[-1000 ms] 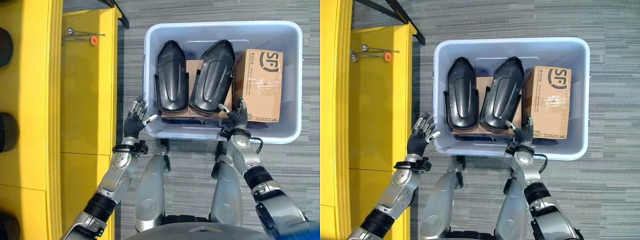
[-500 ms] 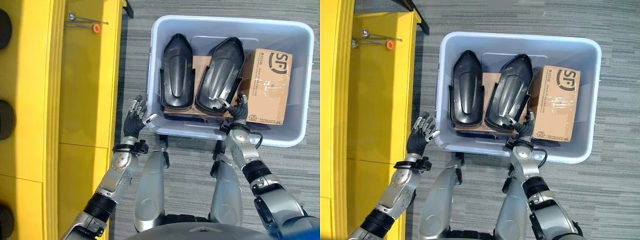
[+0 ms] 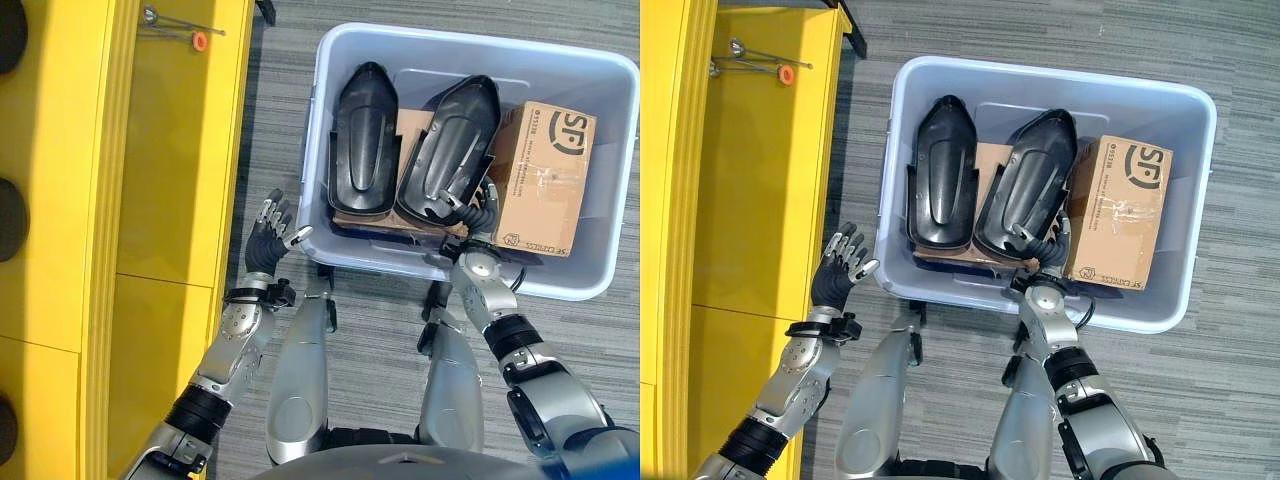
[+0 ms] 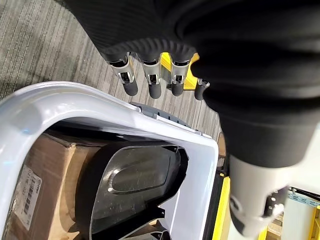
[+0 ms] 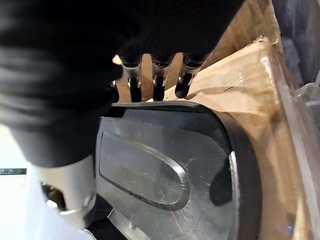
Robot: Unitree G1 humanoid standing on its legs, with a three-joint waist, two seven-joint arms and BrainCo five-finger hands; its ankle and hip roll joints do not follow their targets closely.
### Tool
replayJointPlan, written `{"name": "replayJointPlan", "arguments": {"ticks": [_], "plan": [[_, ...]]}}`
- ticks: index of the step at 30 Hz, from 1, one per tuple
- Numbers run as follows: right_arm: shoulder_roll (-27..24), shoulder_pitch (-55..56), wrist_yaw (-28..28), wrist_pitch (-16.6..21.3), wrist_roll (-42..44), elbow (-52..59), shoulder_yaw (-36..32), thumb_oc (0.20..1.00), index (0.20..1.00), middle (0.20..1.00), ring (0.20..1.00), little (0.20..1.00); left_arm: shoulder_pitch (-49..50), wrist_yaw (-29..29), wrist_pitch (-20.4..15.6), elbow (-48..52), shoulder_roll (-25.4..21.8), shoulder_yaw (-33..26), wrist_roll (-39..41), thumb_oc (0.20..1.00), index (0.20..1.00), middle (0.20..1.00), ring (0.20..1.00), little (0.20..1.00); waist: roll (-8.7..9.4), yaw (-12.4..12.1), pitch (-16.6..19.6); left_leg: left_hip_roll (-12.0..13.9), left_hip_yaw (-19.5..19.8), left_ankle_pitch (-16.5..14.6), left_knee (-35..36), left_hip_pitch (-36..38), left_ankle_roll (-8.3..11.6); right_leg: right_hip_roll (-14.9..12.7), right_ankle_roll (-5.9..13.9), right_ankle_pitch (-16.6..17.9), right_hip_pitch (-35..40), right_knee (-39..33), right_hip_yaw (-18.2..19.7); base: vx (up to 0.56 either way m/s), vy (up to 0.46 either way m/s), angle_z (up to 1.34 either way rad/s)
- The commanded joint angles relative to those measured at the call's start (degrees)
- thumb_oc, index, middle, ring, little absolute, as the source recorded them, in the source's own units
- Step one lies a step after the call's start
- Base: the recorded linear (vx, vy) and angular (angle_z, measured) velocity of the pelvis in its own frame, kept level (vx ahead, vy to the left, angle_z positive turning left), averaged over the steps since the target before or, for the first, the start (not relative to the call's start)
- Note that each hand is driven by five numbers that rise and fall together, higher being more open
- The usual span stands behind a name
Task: Move parts from the plastic box to the shelf.
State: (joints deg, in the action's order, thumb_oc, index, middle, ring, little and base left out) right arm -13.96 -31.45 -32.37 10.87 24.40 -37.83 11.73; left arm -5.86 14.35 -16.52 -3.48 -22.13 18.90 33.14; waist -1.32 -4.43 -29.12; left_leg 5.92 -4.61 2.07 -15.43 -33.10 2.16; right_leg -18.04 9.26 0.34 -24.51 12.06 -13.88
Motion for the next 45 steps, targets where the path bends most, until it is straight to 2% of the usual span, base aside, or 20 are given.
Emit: {"name": "replayJointPlan", "arguments": {"ticks": [1, 7, 8, 10, 11, 12, 13, 24, 41, 45], "plan": [[-0.5, -1.3, -0.5, 1.3, -1.2, -0.6, -1.0, 1.0, 1.0, 1.0, 1.0, 1.0, 1.6, 1.4, -2.7, 7.4, -3.8, -1.7, 0.1, 1.0, 1.0, 1.0, 1.0, 1.0, 2.03, -2.4, 2.2, 4.0, 1.7, -2.9, -6.7, -4.3, 3.57, -5.7, 3.62, 7.3, 6.6, -5.3, -0.7, 0.02, 0.003, 0.05], [-0.6, -3.3, -0.3, 1.1, -0.2, -4.8, -1.2, 1.0, 1.0, 1.0, 1.0, 1.0, 1.7, 1.9, -2.8, 7.5, -3.7, -2.0, 0.2, 1.0, 1.0, 1.0, 1.0, 1.0, 2.28, -3.0, 1.3, 4.0, 2.2, -3.0, -7.2, -5.3, 3.48, -5.4, 3.45, 7.0, 6.4, -5.4, -1.0, 0.01, -0.002, 0.06], [-0.7, -4.2, -0.3, 0.7, -0.3, -6.7, -0.9, 0.944, 0.944, 0.944, 0.944, 0.944, 1.5, 2.0, -2.8, 7.7, -3.8, -2.0, 0.2, 1.0, 1.0, 1.0, 1.0, 1.0, 2.34, -3.1, 1.0, 4.0, 2.3, -3.1, -7.5, -5.8, 3.43, -5.3, 3.43, 6.9, 6.1, -5.3, -1.1, 0.0, 0.0, 0.0], [-0.9, -4.8, -0.2, 0.5, -0.6, -7.7, -0.8, 0.652, 0.652, 0.652, 0.652, 0.652, 1.5, 2.1, -2.8, 7.6, -3.8, -1.9, 0.2, 1.0, 1.0, 1.0, 1.0, 1.0, 2.35, -3.2, 0.9, 4.0, 2.3, -3.2, -7.6, -6.0, 3.39, -5.2, 3.43, 6.8, 6.0, -5.3, -1.1, 0.0, 0.0, 0.0], [-1.1, -5.3, -0.2, 0.3, -0.7, -8.6, -0.6, 0.555, 0.555, 0.555, 0.555, 0.555, 1.4, 2.1, -2.9, 7.6, -3.9, -1.9, 0.3, 1.0, 1.0, 1.0, 1.0, 1.0, 2.41, -3.2, 0.7, 4.0, 2.3, -3.2, -7.6, -6.1, 3.38, -5.2, 3.44, 6.9, 5.9, -5.3, -1.1, 0.0, 0.0, 0.0], [-1.1, -5.9, 0.0, 0.2, -0.6, -9.2, -0.3, 0.338, 0.338, 0.338, 0.338, 0.338, 1.3, 2.2, -2.8, 7.7, -3.9, -2.0, 0.3, 1.0, 1.0, 1.0, 1.0, 1.0, 2.45, -3.3, 0.5, 4.0, 2.3, -3.1, -7.6, -6.2, 3.36, -5.1, 3.44, 6.9, 5.9, -5.3, -1.0, 0.0, 0.0, 0.0], [-1.3, -6.4, 0.0, 0.1, -0.8, -9.7, -0.2, 0.2, 0.2, 0.2, 0.2, 0.2, 1.2, 2.3, -2.8, 7.8, -3.9, -2.0, 0.1, 1.0, 1.0, 1.0, 1.0, 1.0, 2.54, -3.3, 0.3, 4.1, 2.3, -3.1, -7.7, -6.4, 3.35, -5.0, 3.44, 6.9, 5.8, -5.4, -1.1, 0.0, 0.0, 0.0], [-1.5, -6.9, 0.1, 0.0, -2.5, -9.2, 0.8, 0.2, 0.2, 0.2, 0.2, 0.2, 1.0, 3.6, -3.4, 7.9, -4.1, -3.2, -0.2, 1.0, 1.0, 1.0, 1.0, 1.0, 3.75, -3.4, -0.5, 4.2, 3.0, -3.3, -8.3, -7.7, 3.29, -4.3, 3.34, 6.7, 5.4, -5.3, -1.1, 0.0, -0.001, 0.01], [-1.7, -8.3, 1.0, -0.9, -3.3, -13.3, 1.7, 0.2, 0.2, 0.2, 0.2, 0.2, 1.1, 3.7, -3.6, 7.7, -4.7, -3.1, 0.0, 1.0, 1.0, 1.0, 1.0, 1.0, 4.18, -3.3, -0.7, 4.3, 3.2, -3.1, -8.2, -8.0, 3.04, -3.8, 3.28, 6.6, 4.7, -4.7, -1.0, 0.0, 0.0, 0.0], [-1.7, -6.3, 1.6, 0.1, -2.1, -9.2, 1.7, 0.2, 0.2, 0.2, 0.2, 0.2, 1.1, 3.7, -3.7, 7.3, -4.7, -3.7, -0.1, 1.0, 1.0, 1.0, 1.0, 1.0, 4.39, -3.1, -0.7, 4.3, 3.3, -2.8, -7.6, -7.2, 3.08, -3.7, 3.38, 6.5, 5.1, -4.7, -1.0, 0.0, 0.0, 0.0]]}}
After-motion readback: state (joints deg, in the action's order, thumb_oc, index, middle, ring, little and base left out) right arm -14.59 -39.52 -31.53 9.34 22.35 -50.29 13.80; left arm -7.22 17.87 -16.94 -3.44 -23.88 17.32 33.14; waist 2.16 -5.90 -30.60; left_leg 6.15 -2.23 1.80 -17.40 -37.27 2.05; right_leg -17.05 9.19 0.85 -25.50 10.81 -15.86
